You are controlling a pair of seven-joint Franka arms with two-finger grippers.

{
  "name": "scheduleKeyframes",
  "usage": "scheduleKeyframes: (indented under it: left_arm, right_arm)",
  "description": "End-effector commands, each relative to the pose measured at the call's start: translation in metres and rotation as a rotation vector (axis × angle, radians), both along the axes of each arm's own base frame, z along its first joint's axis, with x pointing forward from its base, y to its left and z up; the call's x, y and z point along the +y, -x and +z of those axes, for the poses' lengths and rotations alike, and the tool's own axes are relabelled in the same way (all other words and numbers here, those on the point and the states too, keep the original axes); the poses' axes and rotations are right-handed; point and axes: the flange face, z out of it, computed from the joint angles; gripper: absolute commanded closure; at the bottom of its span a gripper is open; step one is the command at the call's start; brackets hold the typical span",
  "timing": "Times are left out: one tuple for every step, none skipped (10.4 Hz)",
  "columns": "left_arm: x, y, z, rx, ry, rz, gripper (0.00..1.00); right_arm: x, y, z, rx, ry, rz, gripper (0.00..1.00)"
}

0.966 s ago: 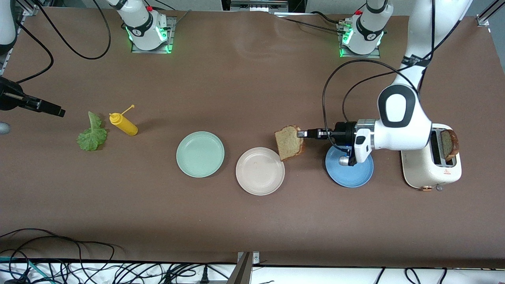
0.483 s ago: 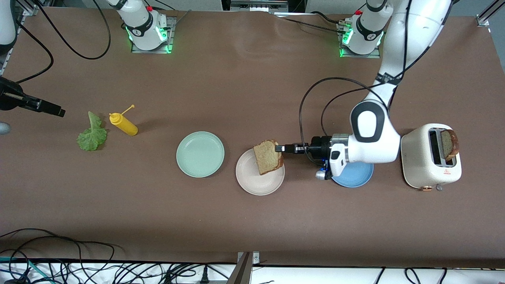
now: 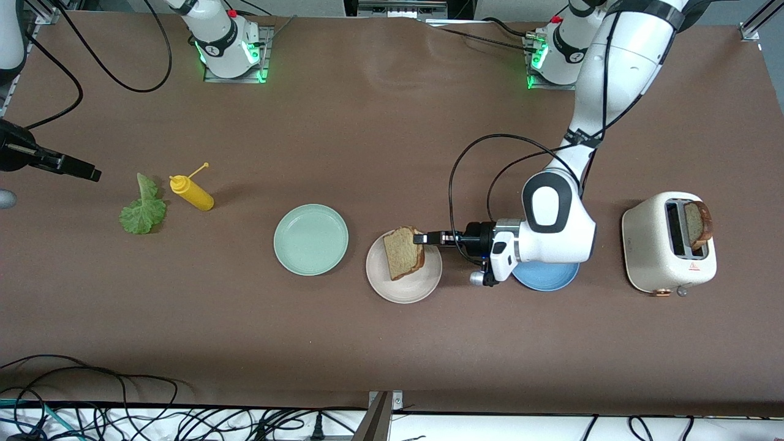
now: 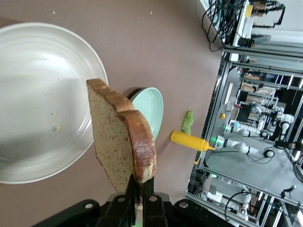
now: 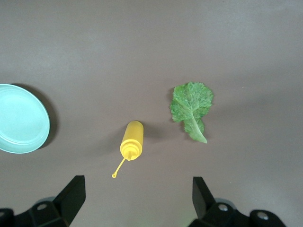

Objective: Make sandwich on beige plate with both arms
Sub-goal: 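Lower the toast onto the beige plate and open the left gripper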

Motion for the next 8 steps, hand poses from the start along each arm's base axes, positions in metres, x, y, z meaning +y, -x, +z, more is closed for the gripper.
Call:
scheduleKeyframes:
  left_arm:
    - [-0.009, -0.005, -0.007, -0.067, -0.033, -0.012, 1.00]
    - [-0.014, -0.003, -0.012, -0.068, -0.035, -0.021, 1.00]
    - [-0.013, -0.003, -0.014, -0.069, -0.039, -0.018, 1.00]
    - [-0.014, -0.003, -0.013, -0.070, -0.038, -0.019, 1.00]
    - [-0.014, -0.003, -0.013, -0.074, -0.037, -0.021, 1.00]
    - [-0.017, -0.001, -0.016, -0.082, -0.036, -0.031, 1.00]
    - [-0.016, -0.002, -0.017, -0.085, -0.039, -0.025, 1.00]
    - [-0.021, -0.001, -0.018, -0.094, -0.051, -0.015, 1.00]
  right_arm:
    - [-0.001, 0.004, 0.006, 0.001, 0.002, 0.012, 0.00]
    - [-0.001, 0.004, 0.006, 0.001, 0.002, 0.012, 0.00]
    - [-0.001, 0.004, 0.006, 0.001, 0.002, 0.012, 0.00]
    - [-0.001, 0.004, 0.006, 0.001, 0.002, 0.012, 0.00]
    - [-0.001, 0.004, 0.006, 0.001, 0.002, 0.012, 0.00]
    - [-0.001, 0.004, 0.005, 0.002, 0.002, 0.012, 0.00]
    - [-0.001, 0.004, 0.006, 0.001, 0.002, 0.012, 0.00]
    - [-0.001, 0.004, 0.006, 0.001, 0.002, 0.012, 0.00]
